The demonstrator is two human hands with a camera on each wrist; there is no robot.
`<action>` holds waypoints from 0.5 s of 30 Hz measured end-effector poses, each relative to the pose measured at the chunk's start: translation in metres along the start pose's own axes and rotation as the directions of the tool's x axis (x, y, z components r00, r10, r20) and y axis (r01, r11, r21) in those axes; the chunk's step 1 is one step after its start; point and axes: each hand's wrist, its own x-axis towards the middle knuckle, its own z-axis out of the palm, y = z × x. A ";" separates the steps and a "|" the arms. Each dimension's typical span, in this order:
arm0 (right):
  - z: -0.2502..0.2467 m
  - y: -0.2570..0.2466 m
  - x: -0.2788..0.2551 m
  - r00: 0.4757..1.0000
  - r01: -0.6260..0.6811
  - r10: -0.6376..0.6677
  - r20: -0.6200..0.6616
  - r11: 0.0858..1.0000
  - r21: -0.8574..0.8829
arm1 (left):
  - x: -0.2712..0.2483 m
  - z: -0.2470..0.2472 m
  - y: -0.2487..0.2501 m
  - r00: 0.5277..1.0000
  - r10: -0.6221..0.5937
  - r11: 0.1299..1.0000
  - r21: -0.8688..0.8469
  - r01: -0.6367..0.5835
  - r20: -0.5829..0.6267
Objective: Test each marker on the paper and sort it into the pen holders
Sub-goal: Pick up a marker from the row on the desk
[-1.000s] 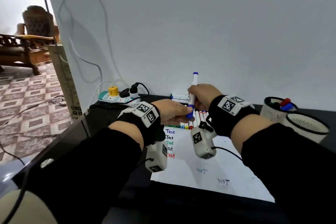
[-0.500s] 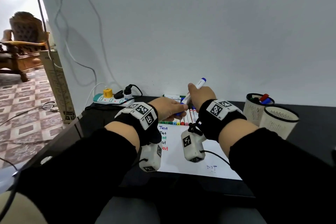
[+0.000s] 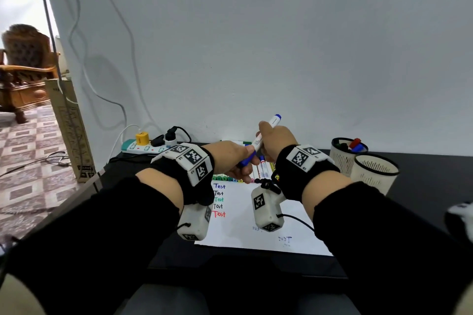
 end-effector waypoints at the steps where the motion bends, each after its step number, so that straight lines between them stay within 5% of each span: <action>1: -0.002 -0.001 0.000 1.000 0.007 -0.007 0.005 1.000 0.025 | 0.000 -0.001 0.001 1.000 0.003 1.000 -0.028 -0.003 0.004; 15: -0.002 -0.002 0.010 0.986 -0.159 0.155 -0.059 0.984 -0.077 | 0.012 0.011 0.008 0.989 -0.072 0.990 0.114 0.087 -0.130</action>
